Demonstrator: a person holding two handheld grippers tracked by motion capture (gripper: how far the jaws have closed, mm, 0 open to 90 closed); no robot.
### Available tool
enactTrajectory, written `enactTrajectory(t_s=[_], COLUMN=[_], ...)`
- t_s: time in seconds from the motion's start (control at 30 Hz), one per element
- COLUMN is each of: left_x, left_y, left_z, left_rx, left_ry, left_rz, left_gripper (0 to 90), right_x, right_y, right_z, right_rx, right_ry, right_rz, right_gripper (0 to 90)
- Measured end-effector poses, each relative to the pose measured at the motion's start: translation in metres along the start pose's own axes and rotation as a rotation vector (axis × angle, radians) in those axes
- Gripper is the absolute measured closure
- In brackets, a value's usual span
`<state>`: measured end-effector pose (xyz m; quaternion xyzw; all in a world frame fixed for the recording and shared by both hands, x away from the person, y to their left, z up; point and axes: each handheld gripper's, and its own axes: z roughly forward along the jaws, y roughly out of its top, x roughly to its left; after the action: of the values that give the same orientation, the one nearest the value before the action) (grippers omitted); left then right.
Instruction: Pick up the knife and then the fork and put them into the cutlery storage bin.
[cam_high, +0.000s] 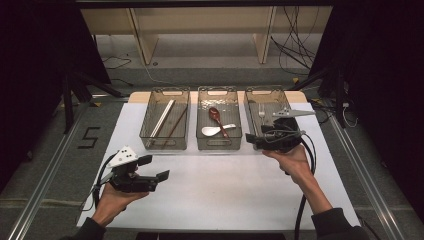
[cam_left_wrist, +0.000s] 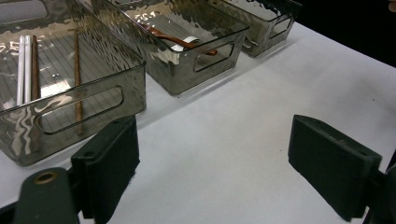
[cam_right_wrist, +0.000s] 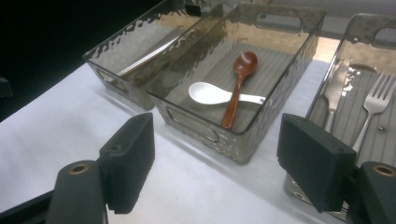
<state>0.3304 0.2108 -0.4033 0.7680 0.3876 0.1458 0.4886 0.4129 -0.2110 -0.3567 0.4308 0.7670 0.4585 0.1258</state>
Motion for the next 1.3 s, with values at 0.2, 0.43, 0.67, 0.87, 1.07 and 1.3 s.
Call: enactTrajectory(t_s=[0.2,0.43,0.67,0.87,1.07,1.3], left_x=[0.000,-0.001,-0.003,-0.004,-0.003,-0.003], left_y=[0.000,0.000,0.000,-0.001,-0.001,-0.002], left_z=[0.001,0.000,-0.001,-0.003,-0.003,-0.002], left_rx=[-0.002,-0.001,-0.003,-0.001,-0.001,0.011], left_ry=[-0.001,0.001,-0.005,-0.004,-0.004,-0.008], left_rz=[-0.001,0.004,0.006,0.005,0.003,0.005], left_gripper=[15.7,15.7,15.7,15.7,15.7,15.6], right_x=[0.006,0.015,0.019,0.024,0.027,0.028], right_y=[-0.010,-0.019,-0.030,-0.039,-0.046,-0.056], right_z=[0.000,-0.003,-0.008,-0.011,-0.013,-0.019], right_rx=[-0.014,-0.032,-0.058,-0.061,-0.064,-0.081], right_ry=[0.031,0.047,0.053,0.054,0.058,0.063], right_rz=[0.004,-0.014,-0.017,-0.034,-0.034,-0.032], right_gripper=[27.8,26.6,25.7,25.6,25.2,24.1])
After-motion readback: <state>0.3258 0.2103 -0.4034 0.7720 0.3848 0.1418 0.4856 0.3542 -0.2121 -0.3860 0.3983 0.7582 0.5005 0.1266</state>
